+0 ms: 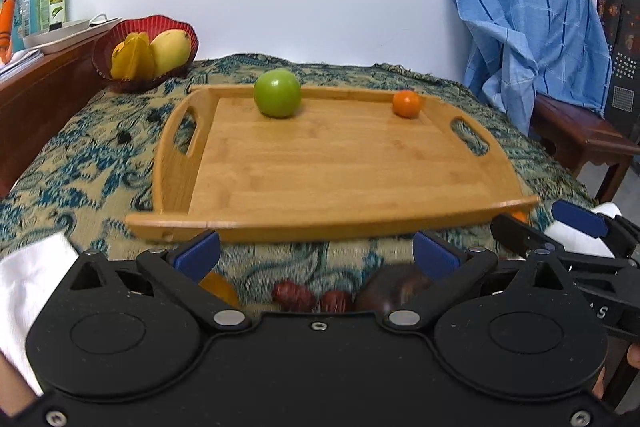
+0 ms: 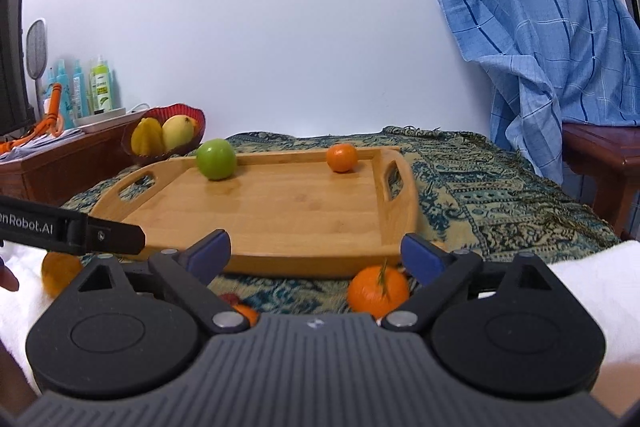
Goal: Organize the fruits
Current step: 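Move both tools back toward the remaining fruits on the towel, then grasp dark purple tomato with left gripper while right gripper grasps a mandarin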
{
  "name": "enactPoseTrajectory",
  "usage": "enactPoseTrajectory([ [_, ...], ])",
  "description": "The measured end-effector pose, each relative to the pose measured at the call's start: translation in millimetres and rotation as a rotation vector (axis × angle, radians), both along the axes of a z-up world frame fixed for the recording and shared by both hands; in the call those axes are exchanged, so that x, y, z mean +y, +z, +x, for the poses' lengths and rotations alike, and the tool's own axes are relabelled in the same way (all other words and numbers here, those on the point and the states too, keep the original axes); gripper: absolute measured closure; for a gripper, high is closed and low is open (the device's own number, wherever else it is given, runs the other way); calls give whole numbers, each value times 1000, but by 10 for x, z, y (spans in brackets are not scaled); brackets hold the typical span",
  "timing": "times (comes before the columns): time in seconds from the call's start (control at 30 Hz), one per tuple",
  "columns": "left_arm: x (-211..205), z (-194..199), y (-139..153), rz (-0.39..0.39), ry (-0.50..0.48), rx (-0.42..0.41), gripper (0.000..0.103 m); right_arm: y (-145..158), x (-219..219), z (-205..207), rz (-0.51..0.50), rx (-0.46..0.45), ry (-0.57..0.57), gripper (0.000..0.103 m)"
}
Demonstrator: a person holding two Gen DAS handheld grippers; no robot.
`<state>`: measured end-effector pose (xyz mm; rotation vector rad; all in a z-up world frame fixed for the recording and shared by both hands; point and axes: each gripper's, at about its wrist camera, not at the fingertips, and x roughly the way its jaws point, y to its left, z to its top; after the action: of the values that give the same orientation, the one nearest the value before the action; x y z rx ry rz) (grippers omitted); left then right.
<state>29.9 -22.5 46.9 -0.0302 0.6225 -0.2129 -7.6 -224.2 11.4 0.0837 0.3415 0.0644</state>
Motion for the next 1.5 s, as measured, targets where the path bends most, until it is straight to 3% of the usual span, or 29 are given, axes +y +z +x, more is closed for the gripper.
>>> enactPoseTrajectory([
  [0.23, 0, -214, -77, 45, -38, -31, 0, -45, 128, -180, -22, 6, 17, 5],
  [0.4, -13, -331, -64, 47, -62, -48, 1, -78, 174, -234, -13, 19, 28, 14],
  [0.57, -14, -401, -60, 34, -104, -32, 22, -128, 198, -217, -11, 62, 17, 39],
  [0.73, -23, -402, -114, -14, -167, 22, 44, -150, 224, -225, -15, 77, 36, 48],
  [0.83, -84, -401, -140, -11, -192, 31, 48, -161, 248, -227, -20, 87, 51, 52],
  [1.07, -219, -373, -196, -19, -230, 48, 51, -177, 277, -213, -27, 98, 66, 60],
  [1.33, -270, -277, -256, -39, -211, 53, 49, -177, 232, -181, 0, 97, 26, 61],
  [1.5, -254, -161, -324, -125, -180, 107, 45, -166, 188, -147, 28, 96, -7, 66],
])
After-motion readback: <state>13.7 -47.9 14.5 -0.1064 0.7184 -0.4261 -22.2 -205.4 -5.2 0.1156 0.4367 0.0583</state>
